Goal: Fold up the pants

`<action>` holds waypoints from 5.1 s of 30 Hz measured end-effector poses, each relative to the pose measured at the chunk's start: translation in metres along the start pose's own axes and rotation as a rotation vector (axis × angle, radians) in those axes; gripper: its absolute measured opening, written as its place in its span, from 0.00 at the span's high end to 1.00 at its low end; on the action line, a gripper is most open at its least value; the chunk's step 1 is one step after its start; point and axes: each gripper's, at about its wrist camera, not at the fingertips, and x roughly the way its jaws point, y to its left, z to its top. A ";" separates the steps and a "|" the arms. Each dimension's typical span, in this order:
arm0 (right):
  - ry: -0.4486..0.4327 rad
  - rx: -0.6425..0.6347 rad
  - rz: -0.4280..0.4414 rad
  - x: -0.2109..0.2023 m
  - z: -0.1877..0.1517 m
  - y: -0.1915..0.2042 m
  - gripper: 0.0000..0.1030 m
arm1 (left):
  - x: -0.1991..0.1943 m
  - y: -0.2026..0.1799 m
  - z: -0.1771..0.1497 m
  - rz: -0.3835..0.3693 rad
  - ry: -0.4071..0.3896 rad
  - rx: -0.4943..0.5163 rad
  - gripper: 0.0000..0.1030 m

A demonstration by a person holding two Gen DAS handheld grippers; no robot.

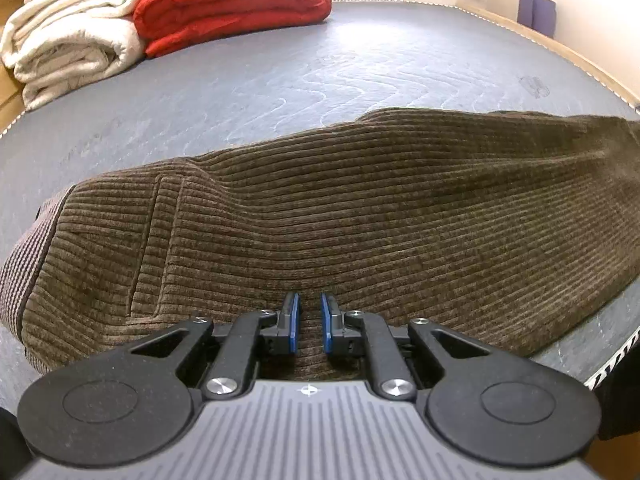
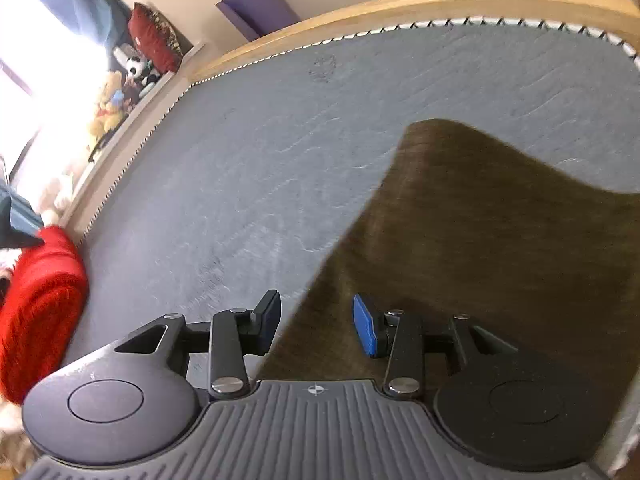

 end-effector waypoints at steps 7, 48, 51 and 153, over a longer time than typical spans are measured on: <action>0.055 0.012 -0.115 -0.016 -0.011 -0.052 0.59 | 0.001 0.010 0.005 -0.029 0.030 -0.057 0.86; -0.144 0.267 -0.345 -0.043 -0.007 -0.130 0.84 | 0.005 0.009 0.006 -0.023 0.039 -0.038 0.84; -0.163 0.272 -0.338 -0.049 -0.008 -0.128 0.84 | 0.006 0.011 0.007 -0.026 0.040 -0.042 0.84; 0.367 -1.188 0.627 -0.157 -0.305 0.163 0.65 | 0.022 0.057 0.074 -0.344 0.113 -0.513 0.35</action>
